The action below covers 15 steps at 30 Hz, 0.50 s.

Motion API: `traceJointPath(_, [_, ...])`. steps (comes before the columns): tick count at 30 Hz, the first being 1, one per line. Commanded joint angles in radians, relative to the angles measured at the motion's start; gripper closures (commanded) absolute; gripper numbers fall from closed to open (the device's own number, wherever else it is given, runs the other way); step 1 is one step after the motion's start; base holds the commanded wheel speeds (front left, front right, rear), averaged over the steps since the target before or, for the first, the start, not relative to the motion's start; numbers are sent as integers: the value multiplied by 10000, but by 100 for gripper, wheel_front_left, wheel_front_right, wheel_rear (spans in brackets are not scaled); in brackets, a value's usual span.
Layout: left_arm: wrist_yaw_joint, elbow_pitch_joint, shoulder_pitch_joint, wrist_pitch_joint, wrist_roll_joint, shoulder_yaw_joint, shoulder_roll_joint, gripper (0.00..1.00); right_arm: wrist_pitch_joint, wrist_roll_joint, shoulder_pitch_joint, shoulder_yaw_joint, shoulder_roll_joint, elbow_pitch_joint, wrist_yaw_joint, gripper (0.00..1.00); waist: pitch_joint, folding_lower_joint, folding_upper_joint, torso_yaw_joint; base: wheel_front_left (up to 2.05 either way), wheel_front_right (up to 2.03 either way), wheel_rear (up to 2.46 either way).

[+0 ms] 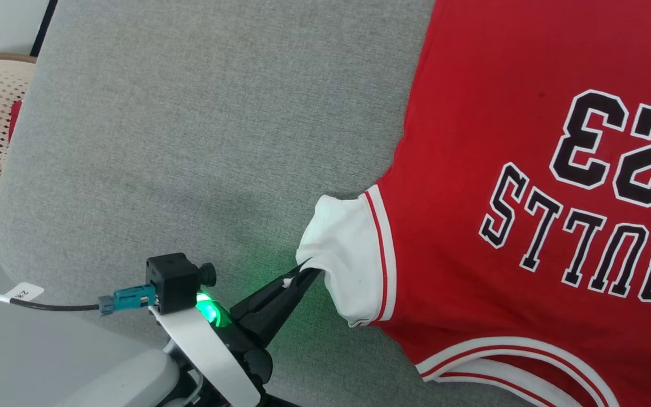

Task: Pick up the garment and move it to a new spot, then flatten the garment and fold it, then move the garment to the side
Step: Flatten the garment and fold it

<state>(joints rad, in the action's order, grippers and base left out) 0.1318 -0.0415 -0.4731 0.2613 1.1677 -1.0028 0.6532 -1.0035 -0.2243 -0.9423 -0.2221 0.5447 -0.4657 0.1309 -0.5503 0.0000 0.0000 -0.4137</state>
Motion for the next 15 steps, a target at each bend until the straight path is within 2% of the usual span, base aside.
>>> traceJointPath(1, [-25,-84,-58,54,-94,35,-61,100,-258,94,209,172,-103,-353,-3,0,-19,0,0,-59,0,0,0])
traceJointPath(2, [-25,-134,-39,54,-90,25,-75,100,-338,95,218,260,-125,-445,-2,54,9,0,0,-60,0,0,0])
traceJointPath(3, [-25,-161,-38,54,-58,23,-74,100,-287,81,197,235,-156,-506,-2,100,51,0,0,-48,0,0,0])
traceJointPath(10, [-25,105,143,54,171,164,65,100,778,-399,614,225,-172,-569,-3,100,989,0,0,401,0,0,0])
traceJointPath(15, [-25,339,637,54,362,462,234,100,640,-1586,2097,787,327,368,-5,100,1808,0,0,932,0,0,0])
